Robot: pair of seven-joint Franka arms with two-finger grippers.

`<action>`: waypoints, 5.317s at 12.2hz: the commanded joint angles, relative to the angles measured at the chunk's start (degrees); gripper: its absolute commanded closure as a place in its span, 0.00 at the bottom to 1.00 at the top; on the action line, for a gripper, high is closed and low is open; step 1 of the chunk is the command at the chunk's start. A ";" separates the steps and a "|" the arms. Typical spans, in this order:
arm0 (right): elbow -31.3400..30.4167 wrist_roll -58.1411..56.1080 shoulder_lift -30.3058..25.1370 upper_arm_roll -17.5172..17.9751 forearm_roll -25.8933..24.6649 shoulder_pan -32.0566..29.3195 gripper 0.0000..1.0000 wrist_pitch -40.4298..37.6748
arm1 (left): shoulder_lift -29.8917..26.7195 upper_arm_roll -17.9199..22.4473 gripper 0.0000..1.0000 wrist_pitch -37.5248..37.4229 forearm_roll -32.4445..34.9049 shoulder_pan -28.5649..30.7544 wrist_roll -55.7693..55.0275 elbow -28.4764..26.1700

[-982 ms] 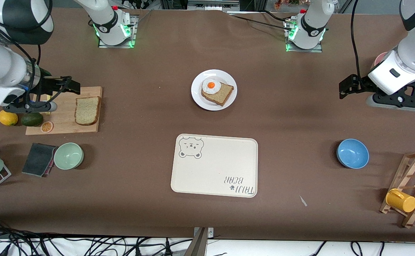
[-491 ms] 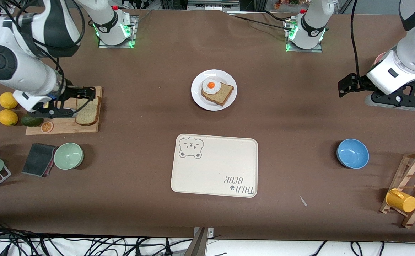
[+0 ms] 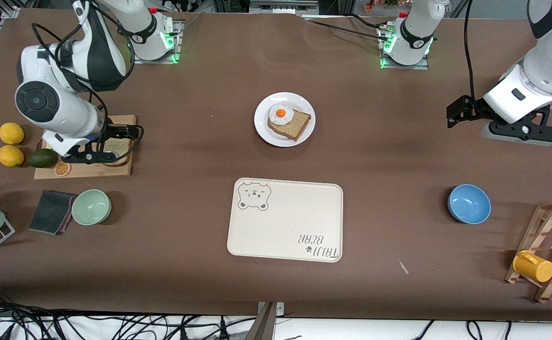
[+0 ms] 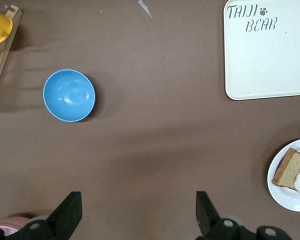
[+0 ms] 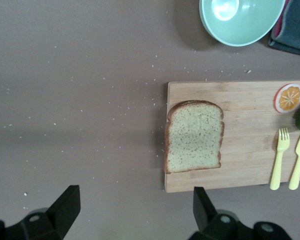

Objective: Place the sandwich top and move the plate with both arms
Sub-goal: 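Move the right gripper over the bread slice on the cutting board, then lower the right gripper and grasp the bread slice by its edge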

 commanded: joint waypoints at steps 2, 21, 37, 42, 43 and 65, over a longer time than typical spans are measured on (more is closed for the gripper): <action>-5.17 1.26 -0.24 -0.07 -3.20 0.27 0.00 5.50 | 0.05 -0.58 0.00 -1.65 1.51 0.05 0.20 1.64; -13.17 0.38 8.73 -2.88 -10.14 -0.43 0.01 20.71 | 0.23 -0.58 0.00 -2.80 2.21 -0.03 0.38 2.87; -13.52 0.12 11.81 -3.14 -10.23 -0.43 0.57 22.29 | 0.14 -0.41 0.00 -3.15 2.12 0.14 0.91 2.87; -13.61 0.12 12.07 -3.32 -10.23 -0.52 0.61 22.46 | 0.14 -0.41 0.00 -3.15 2.12 0.05 0.91 2.87; -13.96 0.12 12.16 -3.32 -10.23 -0.52 0.61 22.81 | 0.14 -0.41 0.00 -3.15 2.12 0.14 0.91 2.87; -0.19 -0.06 11.72 -1.30 -6.82 -0.43 1.00 6.78 | 0.67 -0.23 0.00 -1.83 2.12 0.05 0.91 2.95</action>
